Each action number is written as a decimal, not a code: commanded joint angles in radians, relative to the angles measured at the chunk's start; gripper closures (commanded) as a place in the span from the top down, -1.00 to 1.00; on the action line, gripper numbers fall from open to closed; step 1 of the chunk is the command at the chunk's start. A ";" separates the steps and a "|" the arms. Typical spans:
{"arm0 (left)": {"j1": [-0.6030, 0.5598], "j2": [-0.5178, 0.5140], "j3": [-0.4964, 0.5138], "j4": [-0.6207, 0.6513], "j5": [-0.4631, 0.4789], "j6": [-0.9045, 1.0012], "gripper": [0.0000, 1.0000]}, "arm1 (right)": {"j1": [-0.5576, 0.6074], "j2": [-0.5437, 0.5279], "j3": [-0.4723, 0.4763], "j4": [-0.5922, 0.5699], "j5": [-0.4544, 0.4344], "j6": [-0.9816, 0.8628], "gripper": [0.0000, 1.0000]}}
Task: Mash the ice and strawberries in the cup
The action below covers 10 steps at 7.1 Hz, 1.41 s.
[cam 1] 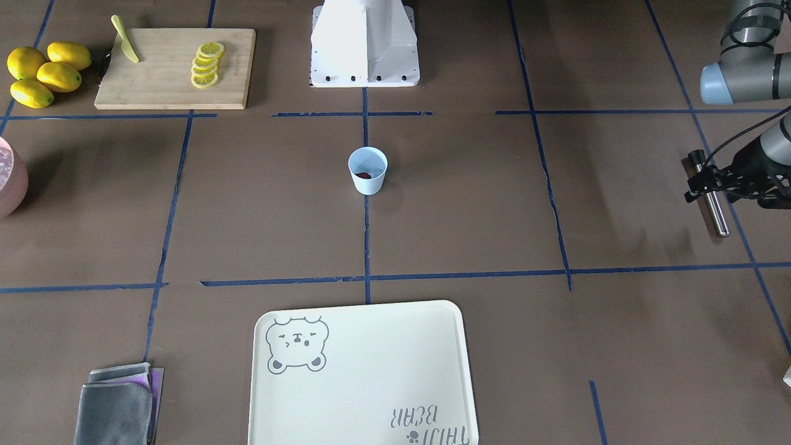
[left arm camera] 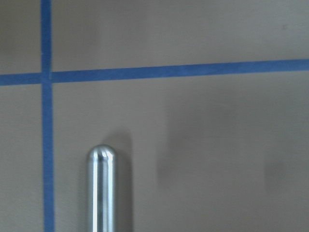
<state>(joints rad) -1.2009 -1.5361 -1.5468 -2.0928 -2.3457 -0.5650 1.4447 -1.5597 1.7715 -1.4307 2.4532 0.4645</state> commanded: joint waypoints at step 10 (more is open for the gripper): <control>-0.402 0.104 -0.362 0.757 -0.049 0.559 1.00 | 0.109 0.007 -0.152 -0.241 -0.054 -0.472 1.00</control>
<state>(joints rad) -1.6045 -1.4715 -1.8917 -1.3322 -2.3975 0.0020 1.5397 -1.5475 1.6165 -1.6751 2.3732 0.0000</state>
